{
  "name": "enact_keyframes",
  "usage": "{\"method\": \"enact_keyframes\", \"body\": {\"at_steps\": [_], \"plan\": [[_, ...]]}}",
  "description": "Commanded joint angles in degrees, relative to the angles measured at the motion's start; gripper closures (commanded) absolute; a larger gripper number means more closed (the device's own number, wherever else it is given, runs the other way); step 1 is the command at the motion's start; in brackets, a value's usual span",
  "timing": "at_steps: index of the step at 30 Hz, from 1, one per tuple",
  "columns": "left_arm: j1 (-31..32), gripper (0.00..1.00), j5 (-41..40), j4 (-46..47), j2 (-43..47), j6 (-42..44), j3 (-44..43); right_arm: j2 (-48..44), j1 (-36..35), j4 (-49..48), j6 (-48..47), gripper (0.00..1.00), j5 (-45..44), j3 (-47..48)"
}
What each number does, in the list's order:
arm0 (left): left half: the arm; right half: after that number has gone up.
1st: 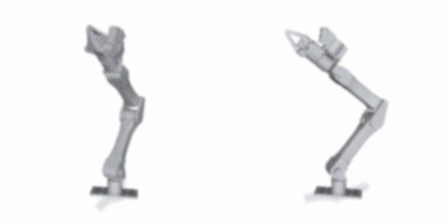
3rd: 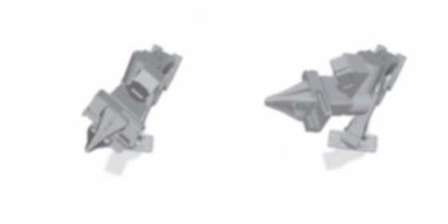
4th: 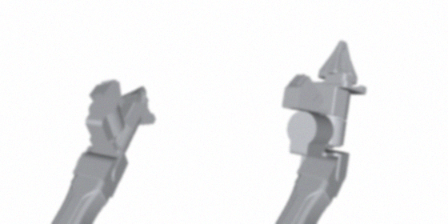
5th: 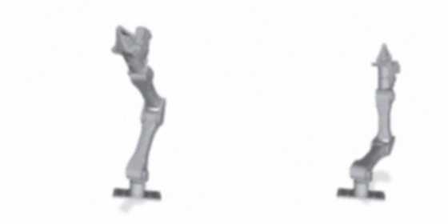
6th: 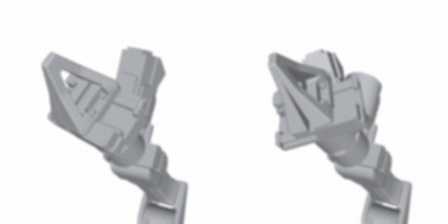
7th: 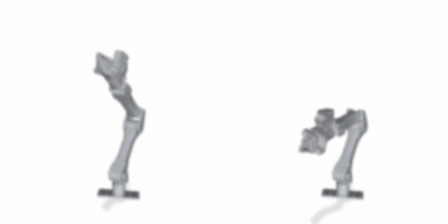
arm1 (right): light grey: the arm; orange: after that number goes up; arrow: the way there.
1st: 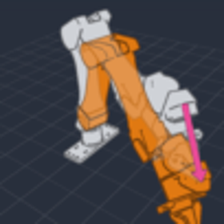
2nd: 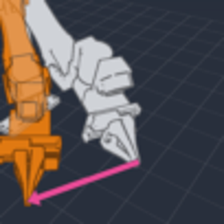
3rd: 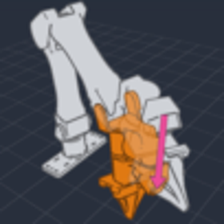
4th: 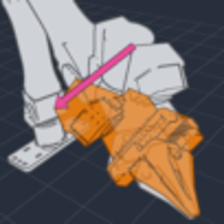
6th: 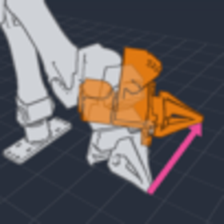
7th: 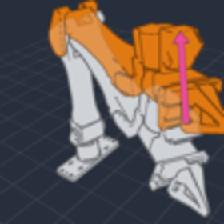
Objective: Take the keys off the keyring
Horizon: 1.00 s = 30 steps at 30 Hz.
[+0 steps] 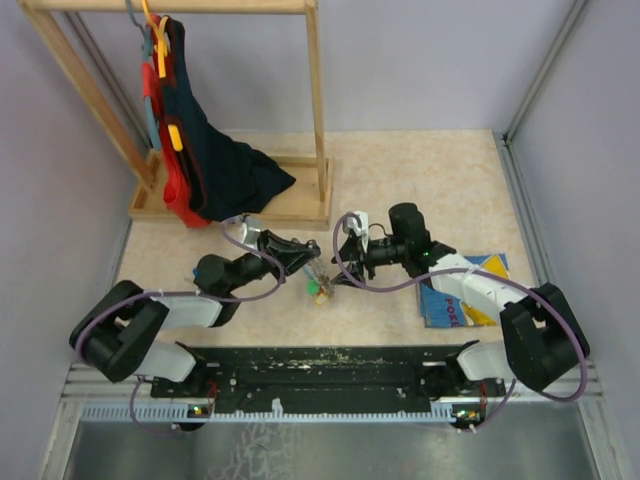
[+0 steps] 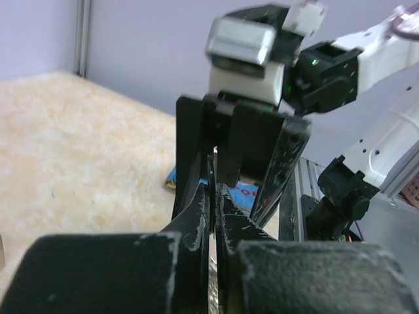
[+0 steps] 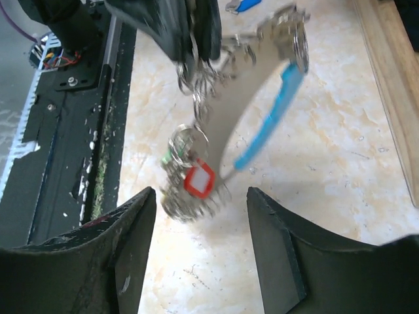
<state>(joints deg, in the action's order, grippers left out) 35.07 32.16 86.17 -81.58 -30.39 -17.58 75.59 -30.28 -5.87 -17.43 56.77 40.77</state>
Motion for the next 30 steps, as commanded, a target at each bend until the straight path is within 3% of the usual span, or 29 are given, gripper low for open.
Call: {"method": "enact_keyframes", "body": {"at_steps": [1,12,17,30], "plan": [[-0.6,1.0,4.13,-1.08,3.18,1.87,-3.72,-2.07,-0.22,-8.15,-0.82,0.42,0.34,0.22],[-0.62,1.0,8.1,-5.53,2.58,-1.81,-9.36,-4.38,-0.17,-7.15,7.23,0.47,7.02,4.99],[-0.48,1.0,7.58,-5.36,2.22,-3.78,-9.98,-4.14,-1.48,-9.19,11.07,0.55,4.23,4.97],[0.36,1.0,7.65,-6.32,0.96,-5.08,-11.32,-4.23,-1.8,-8.9,13.37,0.61,-0.86,5.79]]}}
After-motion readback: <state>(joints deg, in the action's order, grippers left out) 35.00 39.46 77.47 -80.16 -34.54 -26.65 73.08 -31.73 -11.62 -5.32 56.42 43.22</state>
